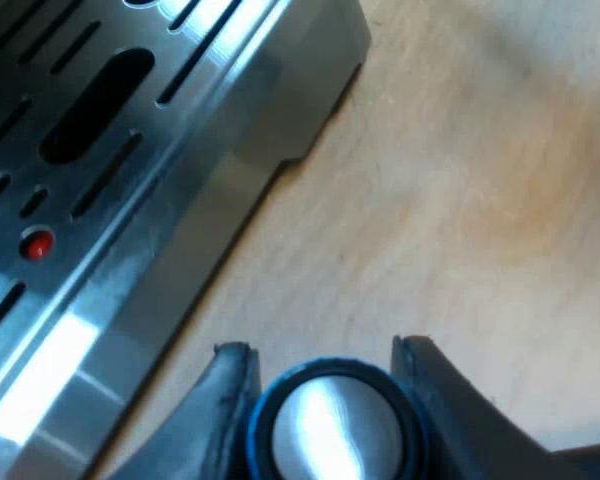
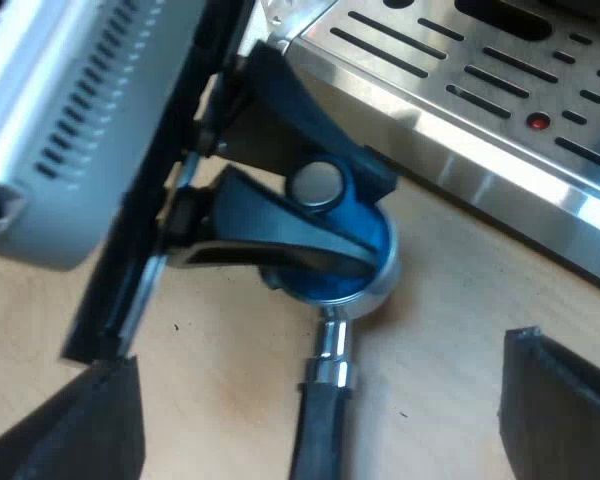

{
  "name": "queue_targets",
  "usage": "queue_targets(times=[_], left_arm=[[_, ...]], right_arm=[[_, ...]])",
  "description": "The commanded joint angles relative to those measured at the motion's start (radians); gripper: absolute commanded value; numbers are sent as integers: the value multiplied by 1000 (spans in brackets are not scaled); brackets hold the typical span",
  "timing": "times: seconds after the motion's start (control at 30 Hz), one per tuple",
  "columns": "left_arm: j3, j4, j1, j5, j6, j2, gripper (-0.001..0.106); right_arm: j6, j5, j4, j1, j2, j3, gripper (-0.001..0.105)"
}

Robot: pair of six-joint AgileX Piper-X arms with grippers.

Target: Grind coffee beans and then tamp

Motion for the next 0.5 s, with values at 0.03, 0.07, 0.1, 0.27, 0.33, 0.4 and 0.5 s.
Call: queue_targets(times=[0.03, 0.07, 0.1, 0.27, 0.33, 0.4, 0.5], left_arm=[[23, 75, -5, -14, -1, -25, 1], [23, 67, -5, -14, -1, -41, 1], [23, 49, -5, -14, -1, -54, 1], [23, -7, -5, -14, -1, -103, 1], [23, -16, -5, -14, -1, -119, 1], [23, -22, -5, -14, -1, -141, 1], [23, -21, -5, -14, -1, -164, 1]], right_arm=[[-1, -6, 2, -4, -6, -6, 74], [-1, -6, 2, -4, -6, -6, 74], [-1, -6, 2, -4, -6, -6, 74], [-1, -6, 2, -4, -6, -6, 74], [-1, -6, 2, -4, -6, -6, 74], [-1, -6, 2, -4, -6, -6, 74], [-1, -6, 2, -4, -6, -6, 74]])
